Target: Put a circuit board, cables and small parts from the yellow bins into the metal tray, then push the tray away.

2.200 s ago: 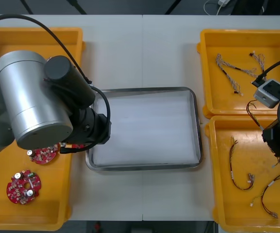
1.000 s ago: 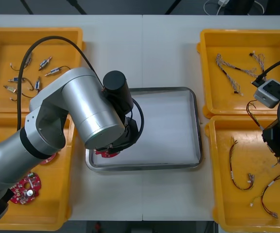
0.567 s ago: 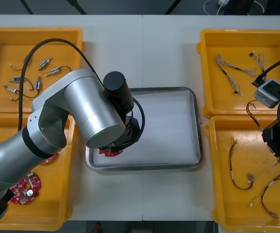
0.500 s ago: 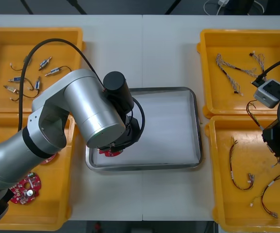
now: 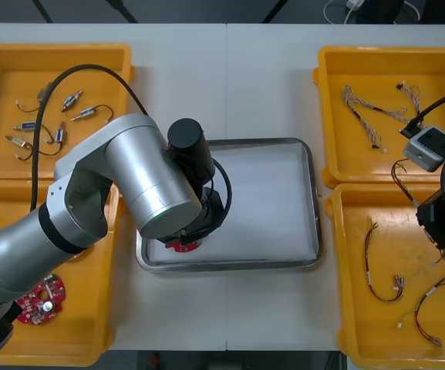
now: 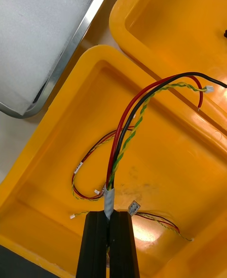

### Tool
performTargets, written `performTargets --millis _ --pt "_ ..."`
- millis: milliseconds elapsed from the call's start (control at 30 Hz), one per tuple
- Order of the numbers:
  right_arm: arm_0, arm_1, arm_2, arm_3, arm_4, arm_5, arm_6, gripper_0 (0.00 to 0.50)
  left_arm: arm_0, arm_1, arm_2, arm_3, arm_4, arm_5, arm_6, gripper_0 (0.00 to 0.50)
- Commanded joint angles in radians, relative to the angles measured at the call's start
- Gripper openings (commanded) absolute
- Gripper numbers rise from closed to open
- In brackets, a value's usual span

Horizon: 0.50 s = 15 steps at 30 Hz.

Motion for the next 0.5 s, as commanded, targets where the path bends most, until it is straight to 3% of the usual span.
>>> performTargets --millis 33,200,333,400,433,467,500 --pt "-0.022 -0.036 0.01 -0.005 0.008 0.003 0.032 0.0 -0.034 -0.022 -0.014 -0.01 0.008 -0.012 0.059 0.248" --pt "-0.022 -0.036 0.01 -0.005 0.008 0.003 0.032 0.0 -0.036 -0.019 -0.014 -0.011 0.006 -0.014 0.062 0.273" --pt "-0.022 -0.036 0.01 -0.005 0.008 0.003 0.032 0.0 -0.039 -0.013 -0.014 -0.013 -0.002 -0.009 0.057 0.32" --pt "-0.022 -0.036 0.01 -0.005 0.008 0.003 0.032 0.0 -0.047 -0.008 -0.012 -0.014 -0.005 0.003 0.051 0.37" --pt "-0.022 -0.036 0.01 -0.005 0.008 0.003 0.032 0.0 -0.054 -0.005 -0.009 -0.021 -0.008 0.02 0.045 0.411" --pt "-0.022 -0.036 0.01 -0.005 0.008 0.003 0.032 0.0 -0.062 -0.001 -0.003 -0.031 -0.009 0.042 0.039 0.486" --pt "-0.022 -0.036 0.01 -0.005 0.008 0.003 0.032 0.0 -0.065 0.001 0.002 -0.039 -0.009 0.052 0.03 0.5"
